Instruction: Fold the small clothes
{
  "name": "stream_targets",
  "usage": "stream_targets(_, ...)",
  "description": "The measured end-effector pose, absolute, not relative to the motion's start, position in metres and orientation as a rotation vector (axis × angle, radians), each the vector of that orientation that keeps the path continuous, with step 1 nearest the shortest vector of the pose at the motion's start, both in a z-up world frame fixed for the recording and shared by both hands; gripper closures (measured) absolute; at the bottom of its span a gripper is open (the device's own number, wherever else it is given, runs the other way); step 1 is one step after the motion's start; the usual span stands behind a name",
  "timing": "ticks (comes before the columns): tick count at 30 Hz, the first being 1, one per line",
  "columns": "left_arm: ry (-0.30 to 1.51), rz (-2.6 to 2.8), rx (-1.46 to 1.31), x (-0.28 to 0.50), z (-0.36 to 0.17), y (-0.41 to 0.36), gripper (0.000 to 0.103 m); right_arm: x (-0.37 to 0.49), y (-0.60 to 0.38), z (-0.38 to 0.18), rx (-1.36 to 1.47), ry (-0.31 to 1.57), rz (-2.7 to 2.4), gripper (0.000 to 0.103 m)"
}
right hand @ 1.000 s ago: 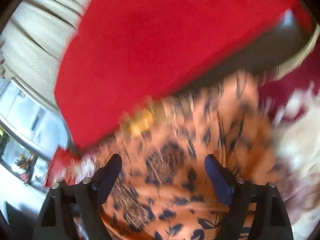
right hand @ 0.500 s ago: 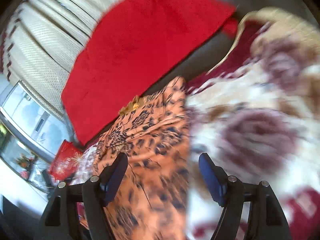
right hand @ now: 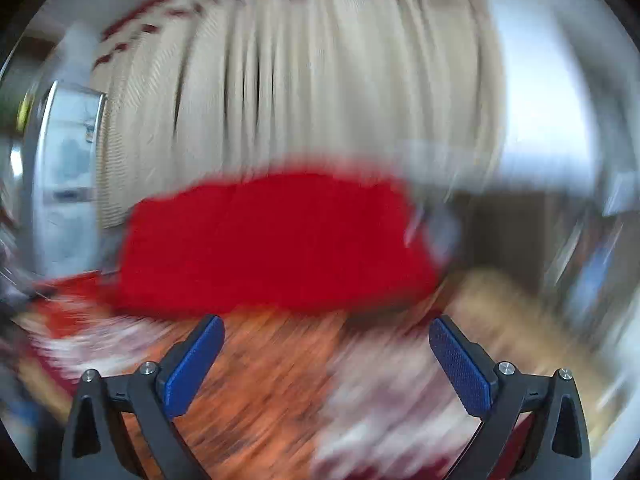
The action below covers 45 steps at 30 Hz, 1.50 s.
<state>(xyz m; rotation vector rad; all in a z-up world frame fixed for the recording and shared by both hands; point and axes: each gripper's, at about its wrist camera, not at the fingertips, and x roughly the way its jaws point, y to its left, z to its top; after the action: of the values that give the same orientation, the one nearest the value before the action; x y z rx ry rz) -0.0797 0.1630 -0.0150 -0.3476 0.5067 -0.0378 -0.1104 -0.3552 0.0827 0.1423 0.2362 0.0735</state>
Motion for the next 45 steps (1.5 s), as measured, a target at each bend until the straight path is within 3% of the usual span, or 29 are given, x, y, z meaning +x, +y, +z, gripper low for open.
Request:
stream_targets(1, 0.564, -0.009, -0.4, -0.077, -0.037, 0.171, 0.0, -0.089, -0.369, 0.05, 0.291, 0.377, 0.146, 0.002)
stream_targets(2, 0.617, 0.018, -0.437, -0.075, -0.055, 0.178, 0.0, -0.077, -0.378, 0.025, 0.385, 0.465, 0.172, 0.015)
stream_targets(3, 0.668, 0.042, -0.461, -0.073, -0.073, 0.183, 0.0, -0.063, -0.386, -0.006, 0.492, 0.568, 0.185, 0.038)
stream_targets(4, 0.715, 0.061, -0.479, -0.071, -0.089, 0.188, 0.0, -0.051, -0.394, -0.036, 0.59, 0.665, 0.188, 0.046)
stream_targets(7, 0.773, 0.066, -0.499, -0.075, -0.114, 0.188, 0.0, -0.037, -0.41, -0.099, 0.852, 0.813, 0.208, 0.05)
stream_targets(14, 0.858, 0.073, -0.509, -0.067, -0.146, 0.184, 0.0, -0.044, -0.413, -0.114, 0.939, 0.833, 0.24, 0.046)
stream_targets(15, 0.863, 0.072, -0.508, -0.067, -0.148, 0.184, 0.0, -0.039, -0.41, -0.117, 0.928, 0.845, 0.233, 0.051)
stream_targets(16, 0.866, 0.07, -0.508, -0.068, -0.149, 0.184, 0.0, -0.044, -0.402, -0.122, 0.917, 0.86, 0.226, 0.058)
stream_targets(17, 0.867, 0.07, -0.507, -0.069, -0.15, 0.184, 0.0, -0.042, -0.401, -0.122, 0.895, 0.875, 0.213, 0.085)
stream_targets(18, 0.862, 0.071, -0.509, -0.07, -0.149, 0.185, 0.0, -0.043, -0.398, -0.121, 0.853, 0.891, 0.187, 0.095)
stream_targets(23, 0.83, 0.074, -0.505, -0.074, -0.139, 0.193, 0.0, -0.052, -0.422, -0.098, 0.752, 0.816, 0.0, 0.095)
stream_targets(24, 0.831, 0.072, -0.513, -0.073, -0.14, 0.194, 0.0, -0.052, -0.428, -0.095, 0.735, 0.82, -0.016, 0.091)
stream_targets(28, 0.826, 0.087, -0.551, -0.079, -0.139, 0.202, 0.0, -0.05, -0.43, -0.095, 0.82, 0.807, 0.103, 0.089)
stream_targets(29, 0.826, 0.087, -0.555, -0.081, -0.138, 0.203, 0.0, -0.051, -0.429, -0.094, 0.823, 0.792, 0.096, 0.075)
stream_targets(30, 0.827, 0.083, -0.553, -0.081, -0.137, 0.204, 0.0, -0.055, -0.43, -0.093, 0.836, 0.768, 0.089, 0.041)
stream_targets(31, 0.829, 0.084, -0.548, -0.081, -0.136, 0.205, 0.0, -0.057, -0.431, -0.092, 0.848, 0.754, 0.092, 0.02)
stream_targets(32, 0.828, 0.087, -0.544, -0.081, -0.135, 0.206, 0.0, -0.059, -0.431, -0.092, 0.866, 0.733, 0.098, 0.006)
stream_targets(37, 0.906, 0.045, -0.55, -0.068, -0.15, 0.2, 0.0, -0.046, -0.416, -0.09, 0.805, 0.764, 0.168, 0.007)
stream_targets(38, 0.922, 0.052, -0.554, -0.065, -0.154, 0.199, 0.0, -0.041, -0.414, -0.094, 0.8, 0.772, 0.183, 0.01)
stream_targets(40, 0.918, 0.071, -0.579, -0.065, -0.155, 0.201, 0.0, -0.034, -0.411, -0.101, 0.796, 0.811, 0.197, 0.026)
stream_targets(41, 0.906, 0.071, -0.595, -0.066, -0.154, 0.203, 0.004, -0.033, -0.409, -0.103, 0.797, 0.83, 0.207, 0.041)
stream_targets(42, 0.901, 0.066, -0.602, -0.066, -0.153, 0.203, 0.009, -0.032, -0.406, -0.102, 0.785, 0.832, 0.216, 0.045)
stream_targets(43, 0.915, 0.058, -0.583, -0.064, -0.154, 0.202, 0.037, -0.033, -0.403, -0.099, 0.752, 0.831, 0.216, 0.045)
stream_targets(44, 0.952, 0.056, -0.552, -0.059, -0.158, 0.199, 0.072, -0.032, -0.401, -0.098, 0.734, 0.835, 0.211, 0.045)
stream_targets(45, 1.003, 0.085, -0.529, -0.054, -0.163, 0.199, 0.079, -0.031, -0.401, -0.1, 0.729, 0.843, 0.204, 0.045)
